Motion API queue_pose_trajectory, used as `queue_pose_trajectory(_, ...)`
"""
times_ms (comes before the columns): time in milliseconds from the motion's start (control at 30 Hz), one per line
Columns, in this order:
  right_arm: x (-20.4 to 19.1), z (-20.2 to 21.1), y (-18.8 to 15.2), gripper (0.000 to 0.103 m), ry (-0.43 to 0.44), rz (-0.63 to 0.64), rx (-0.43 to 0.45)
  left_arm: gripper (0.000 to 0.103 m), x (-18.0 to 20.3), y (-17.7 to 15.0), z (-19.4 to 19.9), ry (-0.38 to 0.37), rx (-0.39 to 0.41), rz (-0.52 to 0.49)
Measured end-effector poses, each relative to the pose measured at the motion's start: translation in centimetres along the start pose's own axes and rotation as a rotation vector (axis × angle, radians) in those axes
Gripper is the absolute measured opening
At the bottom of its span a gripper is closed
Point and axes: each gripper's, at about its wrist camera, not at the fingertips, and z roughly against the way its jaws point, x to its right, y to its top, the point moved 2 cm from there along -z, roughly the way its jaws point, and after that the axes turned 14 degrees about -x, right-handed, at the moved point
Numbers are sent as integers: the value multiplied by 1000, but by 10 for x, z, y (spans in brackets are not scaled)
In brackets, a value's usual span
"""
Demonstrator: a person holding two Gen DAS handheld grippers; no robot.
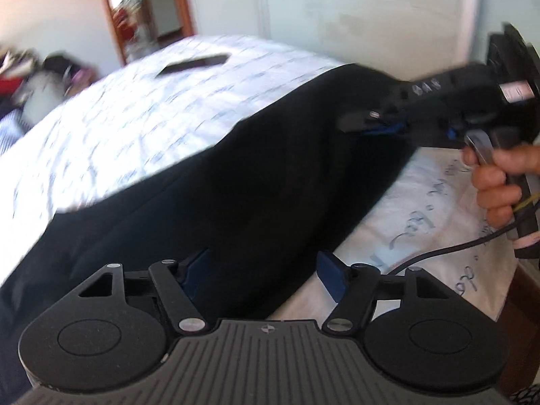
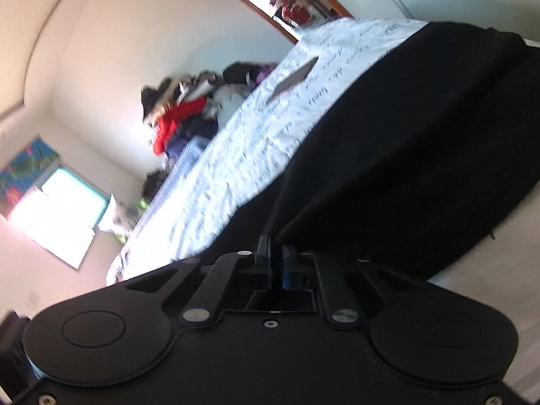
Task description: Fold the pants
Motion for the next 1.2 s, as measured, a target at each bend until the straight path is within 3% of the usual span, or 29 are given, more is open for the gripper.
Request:
queue_pose_trajectory(100, -3, 12, -1, 7, 45, -36, 30, 71, 17, 6, -8, 62, 21, -78)
queue_pose_trajectory(167, -7, 16, -3, 7, 35, -20, 38, 59, 23, 5, -14, 100, 26, -114)
queue_pose_trajectory(233, -7, 18, -3, 7, 16, -9, 42, 29, 26, 4, -25, 136, 1, -127)
queue_pose_trajectory(300, -5, 17, -3, 6, 8, -13, 36, 11, 19, 5, -30, 111, -15, -81)
queue_pose_trajectory(400, 2, 18, -9, 6, -10, -29, 23, 5, 10, 5, -24, 43, -10, -13)
queue_pose_trajectory(600, 12, 21, -16, 6, -48, -17, -23, 4, 16, -5, -18, 11, -2, -82)
queue_pose_trajectory(633, 13, 22, -14, 10, -55, -20, -20, 4, 17, -6, -20, 16, -2, -88)
queue_pose_trajectory(733, 20, 34, -2, 19, -87, -46, 42, 7, 15, -5, -25, 7, -9, -67)
queue_pose_trajectory(767, 24, 42, 3, 22, -112, -59, 81, 15, 13, -5, -23, -10, -10, -49)
queue_pose_trajectory(867, 40, 66, 21, 23, -195, -90, 202, 22, 8, -3, -12, -82, -14, -2)
queue_pose_trajectory(967, 61, 85, 38, 34, -290, -158, 296, 30, 5, 0, -2, -145, 30, 12)
queue_pose_trajectory(1067, 81, 92, 52, 34, -340, -232, 328, 37, -2, 7, 2, -194, 81, 66)
queue_pose_trajectory(1133, 88, 91, 59, 35, -326, -260, 331, 43, -10, 12, -2, -178, 96, 135)
queue_pose_trajectory(1200, 92, 86, 64, 37, -327, -264, 330, 43, -15, 18, -14, -147, 81, 176)
